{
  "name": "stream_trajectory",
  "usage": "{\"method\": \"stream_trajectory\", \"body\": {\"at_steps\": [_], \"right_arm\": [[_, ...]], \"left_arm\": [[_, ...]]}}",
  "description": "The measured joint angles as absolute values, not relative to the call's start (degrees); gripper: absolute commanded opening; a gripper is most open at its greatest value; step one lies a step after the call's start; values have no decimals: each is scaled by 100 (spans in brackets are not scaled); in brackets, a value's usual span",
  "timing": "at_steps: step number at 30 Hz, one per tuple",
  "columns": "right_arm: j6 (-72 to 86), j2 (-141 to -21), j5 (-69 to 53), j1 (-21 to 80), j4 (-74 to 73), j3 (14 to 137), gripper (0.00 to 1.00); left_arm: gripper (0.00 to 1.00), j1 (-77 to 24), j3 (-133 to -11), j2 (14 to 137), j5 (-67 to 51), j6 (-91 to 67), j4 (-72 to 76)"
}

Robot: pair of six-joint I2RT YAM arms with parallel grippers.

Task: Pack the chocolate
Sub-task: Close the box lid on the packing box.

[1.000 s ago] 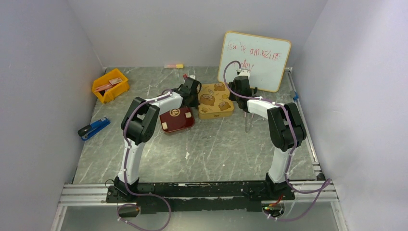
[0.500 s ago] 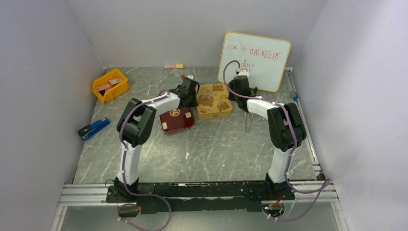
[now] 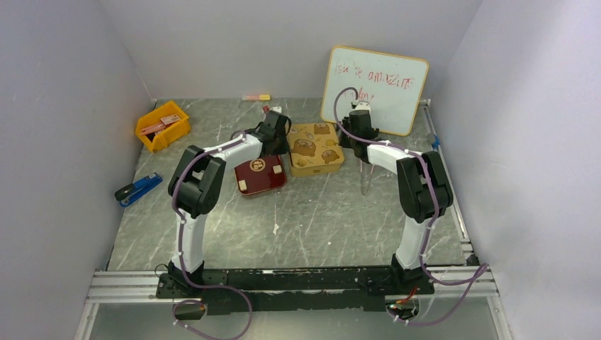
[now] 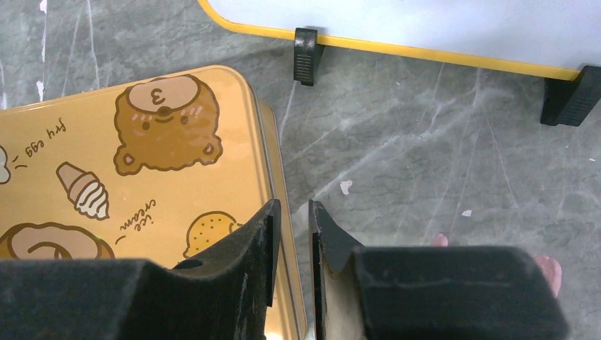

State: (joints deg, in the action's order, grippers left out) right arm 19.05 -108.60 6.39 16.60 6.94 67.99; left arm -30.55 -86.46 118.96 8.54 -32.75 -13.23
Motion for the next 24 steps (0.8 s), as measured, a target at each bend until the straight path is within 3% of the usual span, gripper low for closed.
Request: {"method": "stream_trajectory", "body": {"at_steps": [24], "right_arm": [[2060,-10755,244,1732,720,6775,24]], "left_arm": [[5,-3035,-8265,11681,709,-3476,-1170]]}}
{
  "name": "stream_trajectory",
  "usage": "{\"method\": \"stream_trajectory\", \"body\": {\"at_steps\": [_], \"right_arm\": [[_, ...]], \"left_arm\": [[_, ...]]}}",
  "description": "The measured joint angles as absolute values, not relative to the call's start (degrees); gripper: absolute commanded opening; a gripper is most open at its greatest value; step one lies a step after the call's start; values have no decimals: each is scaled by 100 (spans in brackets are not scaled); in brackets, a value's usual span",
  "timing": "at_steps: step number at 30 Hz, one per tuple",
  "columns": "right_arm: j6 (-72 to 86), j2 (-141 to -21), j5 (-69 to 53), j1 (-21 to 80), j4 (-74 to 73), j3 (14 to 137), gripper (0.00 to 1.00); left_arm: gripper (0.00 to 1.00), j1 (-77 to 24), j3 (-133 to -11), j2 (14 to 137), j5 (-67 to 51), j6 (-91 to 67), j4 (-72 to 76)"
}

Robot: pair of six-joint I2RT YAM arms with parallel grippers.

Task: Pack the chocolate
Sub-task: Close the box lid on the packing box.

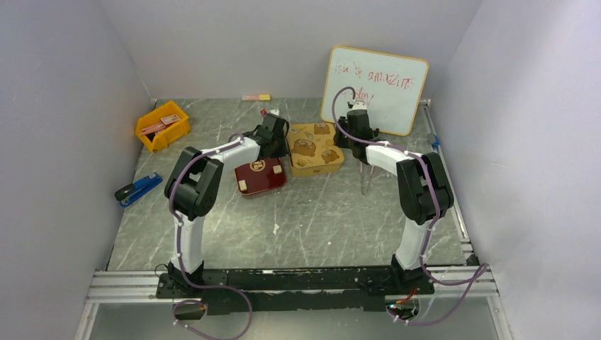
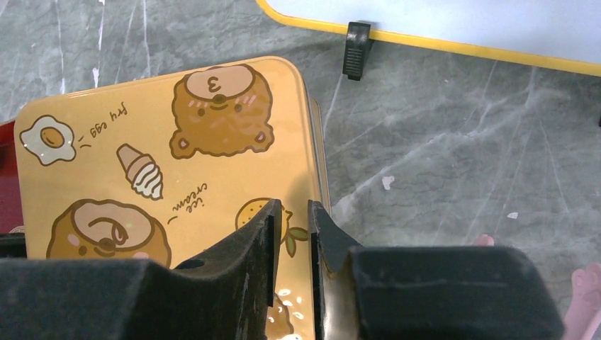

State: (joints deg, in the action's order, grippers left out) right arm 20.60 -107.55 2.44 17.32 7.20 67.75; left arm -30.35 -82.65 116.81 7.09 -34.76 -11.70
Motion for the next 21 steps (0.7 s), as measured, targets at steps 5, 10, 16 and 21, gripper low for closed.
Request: {"method": "stream_trajectory", "body": {"at_steps": [5,10,16,21], "right_arm": [[2082,-10755,246,1826,716,6775,24],[2102,-10755,248,1894,716,6775,23],[2099,-10755,261,1922,696,6785,23],[2084,-10683,395,1922,633,6790,18]], "left_arm": [[5,-3035,-8263,11681,585,-3531,-1068],[5,-3035,-8263,11681,523,-3564,-1007],[5,-3035,-8261,11681,515,-3564,-989],[5,-3035,-8261,11684,497,-3564,-974]]}}
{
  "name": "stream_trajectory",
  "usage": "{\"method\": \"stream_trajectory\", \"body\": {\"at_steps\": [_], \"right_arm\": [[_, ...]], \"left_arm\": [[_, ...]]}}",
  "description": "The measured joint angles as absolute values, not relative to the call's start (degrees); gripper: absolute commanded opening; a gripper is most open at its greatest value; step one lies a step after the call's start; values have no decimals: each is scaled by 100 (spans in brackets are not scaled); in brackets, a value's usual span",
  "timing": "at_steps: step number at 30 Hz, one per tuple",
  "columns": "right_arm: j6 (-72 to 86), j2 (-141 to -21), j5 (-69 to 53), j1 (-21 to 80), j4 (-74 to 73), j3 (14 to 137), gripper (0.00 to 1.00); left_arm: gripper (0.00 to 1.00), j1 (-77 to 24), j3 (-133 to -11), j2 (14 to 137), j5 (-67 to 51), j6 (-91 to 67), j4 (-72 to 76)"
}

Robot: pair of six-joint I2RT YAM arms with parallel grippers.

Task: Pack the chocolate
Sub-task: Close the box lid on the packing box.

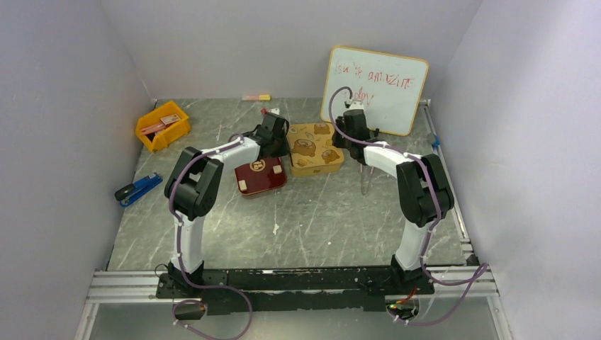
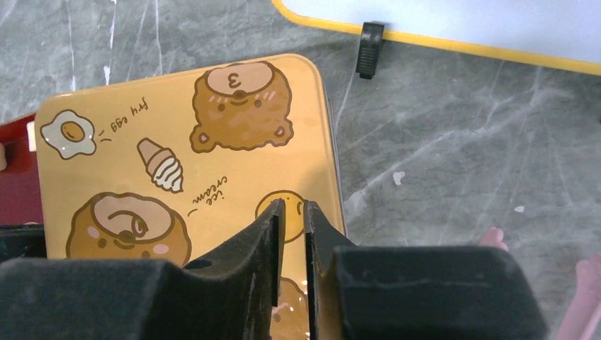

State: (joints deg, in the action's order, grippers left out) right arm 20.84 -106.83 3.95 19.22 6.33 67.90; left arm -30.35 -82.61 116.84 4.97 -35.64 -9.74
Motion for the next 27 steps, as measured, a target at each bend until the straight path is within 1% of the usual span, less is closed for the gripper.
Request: {"method": "stream_trajectory", "body": {"at_steps": [2,5,11,17,27], "right_arm": [[2060,-10593,517,1922,598,6790,16],[2032,-10488,694,1896,563,6825,10],[1999,-10468,847,1647,416,6864,4],[1981,-10545,847,1428,285,6875,1],[1942,-11008,548,1450,252,6954,0]], "left_arm": [[5,-3035,-8261,11684,495,-3564,-974],[5,-3035,-8261,11684,495,-3564,-974],[5,-3035,-8261,11684,493,-3564,-974],[5,-3035,-8265,11705,493,-3564,-972],[5,-3085,-8656,12068,497,-3559,-1059]]}}
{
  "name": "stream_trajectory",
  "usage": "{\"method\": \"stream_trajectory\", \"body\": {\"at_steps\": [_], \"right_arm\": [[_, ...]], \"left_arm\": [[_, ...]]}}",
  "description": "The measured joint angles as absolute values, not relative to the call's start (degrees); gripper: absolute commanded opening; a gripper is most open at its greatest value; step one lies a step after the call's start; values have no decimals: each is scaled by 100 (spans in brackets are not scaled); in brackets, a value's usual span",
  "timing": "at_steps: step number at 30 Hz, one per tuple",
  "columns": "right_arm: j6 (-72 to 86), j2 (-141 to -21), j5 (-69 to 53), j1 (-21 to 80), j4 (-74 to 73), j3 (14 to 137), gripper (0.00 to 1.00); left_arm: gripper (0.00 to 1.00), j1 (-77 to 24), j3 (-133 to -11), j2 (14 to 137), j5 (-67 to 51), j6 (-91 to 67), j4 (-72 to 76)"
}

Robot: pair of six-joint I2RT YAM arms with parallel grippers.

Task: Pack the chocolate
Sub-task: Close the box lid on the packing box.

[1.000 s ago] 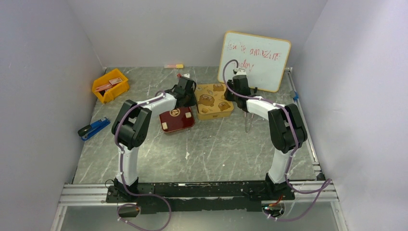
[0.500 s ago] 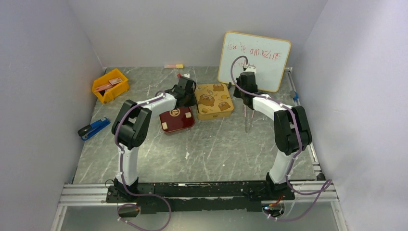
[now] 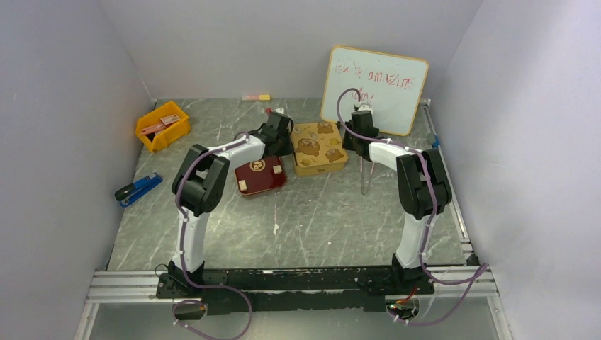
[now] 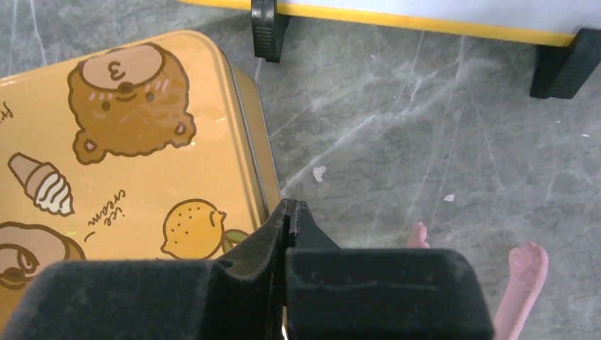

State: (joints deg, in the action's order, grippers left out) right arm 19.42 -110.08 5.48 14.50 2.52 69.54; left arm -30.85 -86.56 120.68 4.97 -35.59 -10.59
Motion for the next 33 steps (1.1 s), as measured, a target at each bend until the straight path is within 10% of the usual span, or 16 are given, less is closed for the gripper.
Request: {"method": "stream_trajectory", "body": {"at_steps": [33], "right_arm": [[1839,-11096,552,1597,257,7264,0]], "left_arm": [[5,-3153,-9035,12289,701,-3509,-1236]]}}
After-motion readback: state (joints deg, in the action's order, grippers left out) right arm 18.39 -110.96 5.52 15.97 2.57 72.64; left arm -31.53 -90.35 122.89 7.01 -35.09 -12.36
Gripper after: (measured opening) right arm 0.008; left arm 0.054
